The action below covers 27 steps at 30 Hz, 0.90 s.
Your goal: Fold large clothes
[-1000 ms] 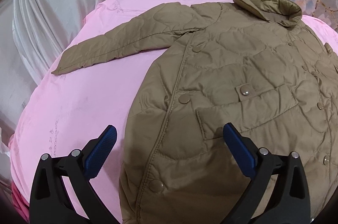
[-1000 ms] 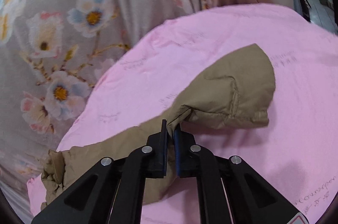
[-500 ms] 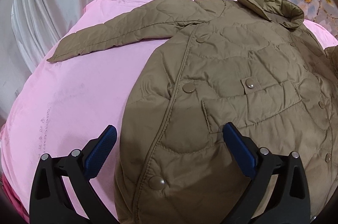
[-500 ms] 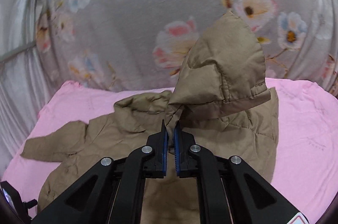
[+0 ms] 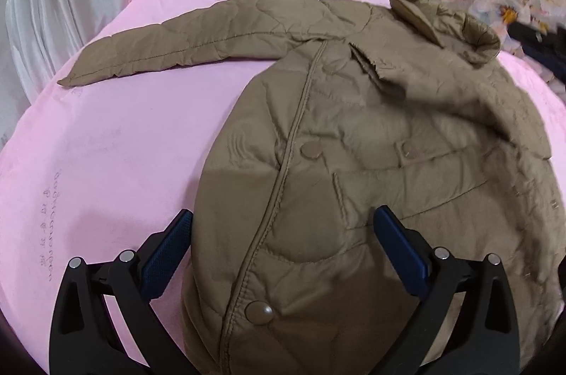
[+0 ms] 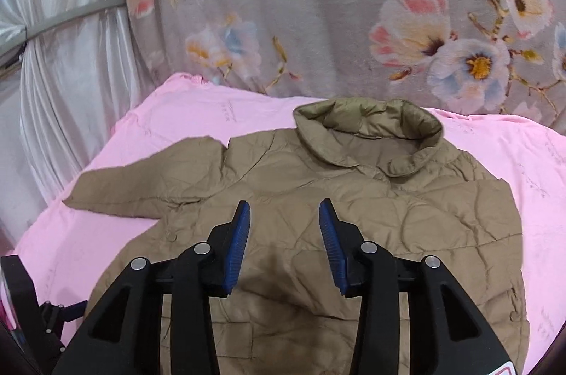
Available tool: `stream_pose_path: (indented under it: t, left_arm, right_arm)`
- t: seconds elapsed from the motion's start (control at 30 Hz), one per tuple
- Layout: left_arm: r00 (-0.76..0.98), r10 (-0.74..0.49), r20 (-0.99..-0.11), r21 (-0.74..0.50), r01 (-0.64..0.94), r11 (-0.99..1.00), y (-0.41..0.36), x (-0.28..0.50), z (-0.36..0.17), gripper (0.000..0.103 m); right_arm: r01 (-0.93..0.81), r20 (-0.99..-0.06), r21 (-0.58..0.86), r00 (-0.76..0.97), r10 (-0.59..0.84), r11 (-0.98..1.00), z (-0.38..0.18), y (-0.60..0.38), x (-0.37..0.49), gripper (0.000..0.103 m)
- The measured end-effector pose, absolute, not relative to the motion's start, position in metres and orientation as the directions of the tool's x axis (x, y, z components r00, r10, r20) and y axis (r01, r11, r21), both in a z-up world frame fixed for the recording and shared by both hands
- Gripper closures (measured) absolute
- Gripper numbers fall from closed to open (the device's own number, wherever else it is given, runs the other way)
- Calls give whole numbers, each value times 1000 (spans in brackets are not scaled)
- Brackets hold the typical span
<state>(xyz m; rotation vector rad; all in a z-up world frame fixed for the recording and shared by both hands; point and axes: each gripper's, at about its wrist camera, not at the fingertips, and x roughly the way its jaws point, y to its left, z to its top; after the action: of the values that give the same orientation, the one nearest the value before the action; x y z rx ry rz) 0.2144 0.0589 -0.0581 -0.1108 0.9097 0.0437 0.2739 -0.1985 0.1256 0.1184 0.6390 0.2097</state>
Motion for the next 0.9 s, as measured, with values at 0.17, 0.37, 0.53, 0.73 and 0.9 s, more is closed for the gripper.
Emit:
stream_pose_path:
  t: [0.17, 0.37, 0.53, 0.73, 0.9]
  left_arm:
    - [644, -144, -751, -204, -19, 979, 61, 233, -22, 5]
    - [534, -348, -771, -394, 29, 918, 39, 296, -22, 5]
    - [477, -380, -793, -425, 14, 905, 14, 329, -44, 6]
    - [487, -352, -799, -366, 70, 928, -8, 340, -38, 83]
    - [580, -321, -749, -301, 133, 944, -12, 346, -2, 101]
  right_arm:
    - [-27, -595, 224, 788, 158, 974, 126, -254, 264, 59]
    - [201, -653, 364, 752, 95, 909, 96, -353, 252, 56]
    - [333, -696, 506, 703, 148, 796, 53, -413, 245, 55]
    - [384, -679, 620, 700, 223, 684, 24, -444, 254, 55]
    - [379, -668, 628, 710, 221, 680, 26, -446, 274, 92]
